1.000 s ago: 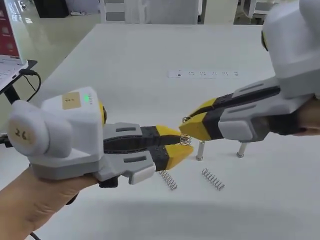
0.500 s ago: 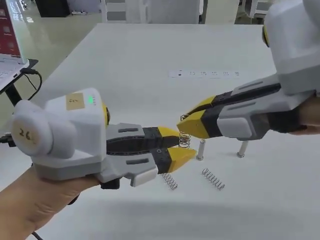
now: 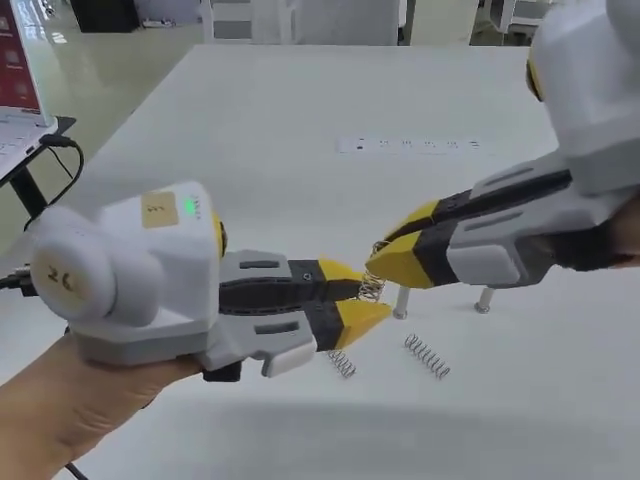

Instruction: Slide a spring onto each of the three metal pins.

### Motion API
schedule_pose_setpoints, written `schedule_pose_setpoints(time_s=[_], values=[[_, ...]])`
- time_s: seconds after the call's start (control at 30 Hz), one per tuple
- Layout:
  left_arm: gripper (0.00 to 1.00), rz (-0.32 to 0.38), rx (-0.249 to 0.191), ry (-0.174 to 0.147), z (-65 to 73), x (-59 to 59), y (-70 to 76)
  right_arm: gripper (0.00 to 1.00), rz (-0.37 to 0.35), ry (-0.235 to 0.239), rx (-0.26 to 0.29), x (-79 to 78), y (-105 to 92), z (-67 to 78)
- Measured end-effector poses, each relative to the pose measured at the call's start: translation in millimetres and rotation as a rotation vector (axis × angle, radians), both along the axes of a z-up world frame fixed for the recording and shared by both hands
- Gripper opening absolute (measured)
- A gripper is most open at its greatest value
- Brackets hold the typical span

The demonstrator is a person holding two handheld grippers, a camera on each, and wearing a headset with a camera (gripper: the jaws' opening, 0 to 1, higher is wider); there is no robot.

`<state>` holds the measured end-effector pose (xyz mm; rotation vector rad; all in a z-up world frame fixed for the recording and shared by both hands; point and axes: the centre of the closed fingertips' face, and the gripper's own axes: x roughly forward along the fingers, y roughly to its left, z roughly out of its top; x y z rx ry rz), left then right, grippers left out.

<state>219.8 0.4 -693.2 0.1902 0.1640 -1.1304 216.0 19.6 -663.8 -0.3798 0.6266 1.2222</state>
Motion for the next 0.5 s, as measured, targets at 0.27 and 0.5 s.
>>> schedule_pose_setpoints(time_s=[0.27, 0.5], values=[[0.02, -0.068, 0.06, 0.0, -11.0, -12.7, -7.9, 0.08, 0.151, 0.012, -0.166, -14.8, -7.9, -12.2], [0.02, -0.114, 0.117, 0.002, -20.8, -21.4, -13.4, 0.08, 0.289, 0.02, -0.322, -26.1, -14.3, -24.4]])
